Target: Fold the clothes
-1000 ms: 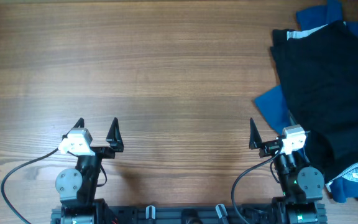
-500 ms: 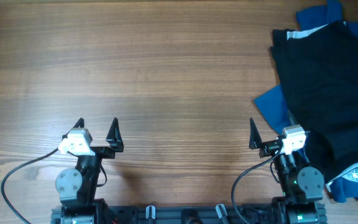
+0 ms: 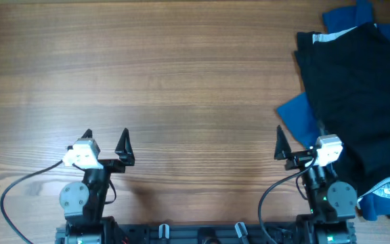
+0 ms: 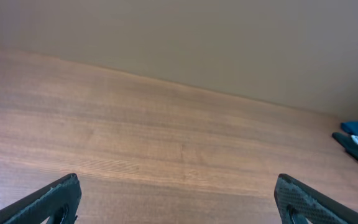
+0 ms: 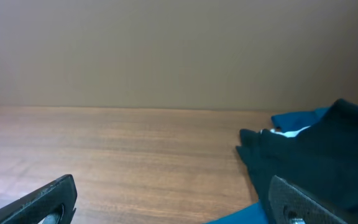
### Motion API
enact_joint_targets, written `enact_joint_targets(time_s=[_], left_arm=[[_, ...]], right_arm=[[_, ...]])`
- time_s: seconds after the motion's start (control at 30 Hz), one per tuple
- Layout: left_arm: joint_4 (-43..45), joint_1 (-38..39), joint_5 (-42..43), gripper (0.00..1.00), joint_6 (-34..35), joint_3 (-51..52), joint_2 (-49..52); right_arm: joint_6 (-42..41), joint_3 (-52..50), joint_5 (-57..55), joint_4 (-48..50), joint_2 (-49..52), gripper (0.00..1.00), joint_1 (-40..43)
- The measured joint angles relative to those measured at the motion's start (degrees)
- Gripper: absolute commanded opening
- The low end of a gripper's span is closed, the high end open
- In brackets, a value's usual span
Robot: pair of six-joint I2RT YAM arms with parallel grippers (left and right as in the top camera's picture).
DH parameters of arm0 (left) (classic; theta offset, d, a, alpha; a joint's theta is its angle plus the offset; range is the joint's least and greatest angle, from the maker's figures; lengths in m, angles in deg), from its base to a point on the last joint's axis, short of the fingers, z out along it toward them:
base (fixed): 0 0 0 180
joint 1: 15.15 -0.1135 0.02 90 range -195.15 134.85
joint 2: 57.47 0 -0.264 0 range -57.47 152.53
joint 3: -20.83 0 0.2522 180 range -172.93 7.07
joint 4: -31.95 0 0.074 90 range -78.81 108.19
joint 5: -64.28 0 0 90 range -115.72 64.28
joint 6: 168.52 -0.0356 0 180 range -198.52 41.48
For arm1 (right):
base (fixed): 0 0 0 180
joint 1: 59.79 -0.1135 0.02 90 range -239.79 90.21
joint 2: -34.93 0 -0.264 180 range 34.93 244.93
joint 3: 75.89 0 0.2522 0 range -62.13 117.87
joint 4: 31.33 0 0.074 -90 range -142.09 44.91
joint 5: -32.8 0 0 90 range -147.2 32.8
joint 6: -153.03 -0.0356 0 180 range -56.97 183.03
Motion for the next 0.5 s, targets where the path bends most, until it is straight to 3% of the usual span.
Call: enact_joint_targets(time_s=[0.2, 0.5], left_arm=[[-6.03, 0.00, -0.20, 1.00, 0.37, -13.49, 14.38], [-23.63, 0.00, -0.63, 1.00, 0.59, -36.68, 41.68]], right_arm=[[-1.14, 12.70, -0.74, -7.58, 15.23, 1.00, 0.00], [1.25, 44.22, -0.81, -35.34, 51.84, 1.00, 0.00]])
